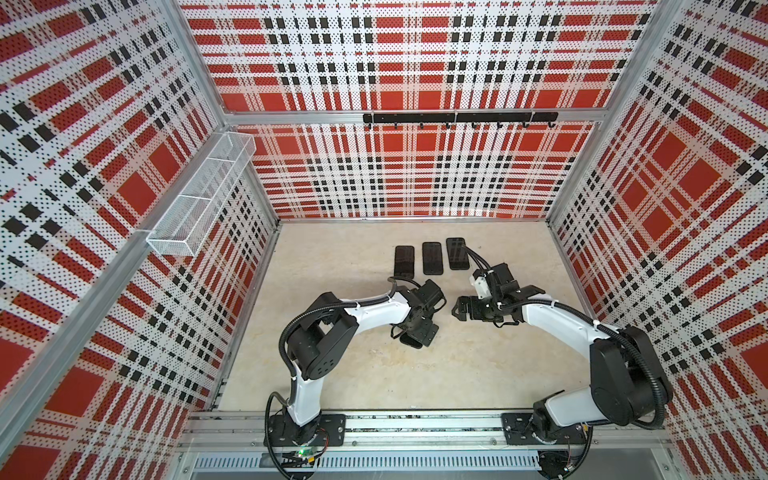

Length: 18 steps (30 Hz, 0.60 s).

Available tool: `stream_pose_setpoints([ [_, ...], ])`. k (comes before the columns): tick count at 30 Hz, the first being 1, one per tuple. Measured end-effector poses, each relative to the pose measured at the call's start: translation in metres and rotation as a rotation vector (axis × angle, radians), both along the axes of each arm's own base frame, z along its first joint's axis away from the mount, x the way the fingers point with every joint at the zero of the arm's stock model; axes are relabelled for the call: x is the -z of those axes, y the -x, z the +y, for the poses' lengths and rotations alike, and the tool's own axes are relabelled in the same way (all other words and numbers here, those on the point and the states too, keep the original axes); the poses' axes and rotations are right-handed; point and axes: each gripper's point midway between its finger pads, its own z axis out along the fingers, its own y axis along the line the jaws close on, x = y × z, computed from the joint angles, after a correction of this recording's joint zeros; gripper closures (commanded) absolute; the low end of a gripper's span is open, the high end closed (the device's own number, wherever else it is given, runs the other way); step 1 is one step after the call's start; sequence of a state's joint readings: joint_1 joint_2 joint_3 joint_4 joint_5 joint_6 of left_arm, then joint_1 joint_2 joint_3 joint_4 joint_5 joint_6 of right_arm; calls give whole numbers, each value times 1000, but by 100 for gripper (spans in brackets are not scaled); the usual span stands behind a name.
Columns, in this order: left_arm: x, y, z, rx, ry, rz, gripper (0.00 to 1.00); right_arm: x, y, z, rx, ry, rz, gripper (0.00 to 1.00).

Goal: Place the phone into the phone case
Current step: 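Carry the cased phone with the left gripper toward the end of the phone row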

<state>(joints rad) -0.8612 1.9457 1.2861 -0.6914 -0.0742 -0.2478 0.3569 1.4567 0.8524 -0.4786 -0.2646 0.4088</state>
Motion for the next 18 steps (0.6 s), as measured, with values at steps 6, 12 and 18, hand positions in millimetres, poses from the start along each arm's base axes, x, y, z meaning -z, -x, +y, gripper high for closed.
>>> stream_pose_setpoints([
  [6,1,-4,1,-26,12,21,11,3,1,-1,-2,3,2,2],
  [12,0,-11,7,-82,50,54,27,3,-1,-8,21,18,-21,3],
  [18,-2,-12,7,-104,72,68,28,-9,-8,-17,53,18,-71,3],
])
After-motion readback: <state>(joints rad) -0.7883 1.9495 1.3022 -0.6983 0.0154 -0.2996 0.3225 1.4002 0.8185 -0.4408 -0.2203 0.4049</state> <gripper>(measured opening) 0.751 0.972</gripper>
